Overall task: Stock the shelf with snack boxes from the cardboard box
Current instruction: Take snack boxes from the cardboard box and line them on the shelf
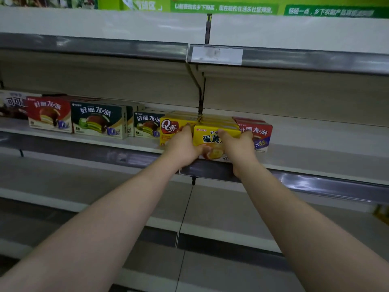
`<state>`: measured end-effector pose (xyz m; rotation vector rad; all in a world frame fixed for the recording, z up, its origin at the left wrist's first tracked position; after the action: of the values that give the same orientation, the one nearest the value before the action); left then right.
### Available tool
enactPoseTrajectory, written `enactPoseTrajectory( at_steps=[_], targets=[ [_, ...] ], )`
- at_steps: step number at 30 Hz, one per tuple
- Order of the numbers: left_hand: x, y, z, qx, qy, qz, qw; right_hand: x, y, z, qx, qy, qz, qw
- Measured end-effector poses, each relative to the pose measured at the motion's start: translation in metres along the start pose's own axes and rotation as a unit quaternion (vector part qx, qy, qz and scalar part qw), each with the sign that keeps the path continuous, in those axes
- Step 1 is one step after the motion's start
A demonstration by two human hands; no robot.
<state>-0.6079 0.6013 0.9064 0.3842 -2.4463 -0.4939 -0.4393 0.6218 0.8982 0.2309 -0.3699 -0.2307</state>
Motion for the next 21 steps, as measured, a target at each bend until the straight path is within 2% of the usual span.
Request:
enactPoseTrajectory(
  at_steps=[3,5,8,12,17,21],
  targets=[
    [0.020,-0.019,0.000,-0.020,-0.006,-0.037,0.999,0.014,-0.026,0.018,0.063,-0.080,-0.068,0.993],
    [0.036,-0.029,0.003,-0.025,-0.031,-0.053,0.998,0.018,-0.049,0.040,0.133,-0.162,-0.108,0.972],
    [0.079,-0.054,0.021,-0.033,-0.039,-0.071,0.996,-0.013,-0.093,0.078,0.227,-0.205,-0.116,0.945],
    [0.144,-0.098,0.065,-0.014,0.001,-0.043,0.999,-0.099,-0.143,0.099,0.200,-0.191,-0.030,0.960],
    [0.277,-0.181,0.184,0.086,0.052,-0.048,0.994,-0.255,-0.246,0.119,0.185,-0.179,0.107,0.960],
    [0.385,-0.273,0.288,0.163,0.086,-0.052,0.981,-0.389,-0.348,0.132,0.193,-0.163,0.214,0.944]
  ],
)
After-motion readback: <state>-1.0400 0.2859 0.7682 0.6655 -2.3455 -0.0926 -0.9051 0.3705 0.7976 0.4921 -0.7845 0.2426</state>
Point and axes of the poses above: each hand's wrist, its own y-axis towards the middle knuckle, its own x-axis out of the back of the hand, z = x × y, the point moved 10 cm from there along y, towards the middle knuckle, and after that the axes turned 14 degrees about -y, right-handed, at the moved point
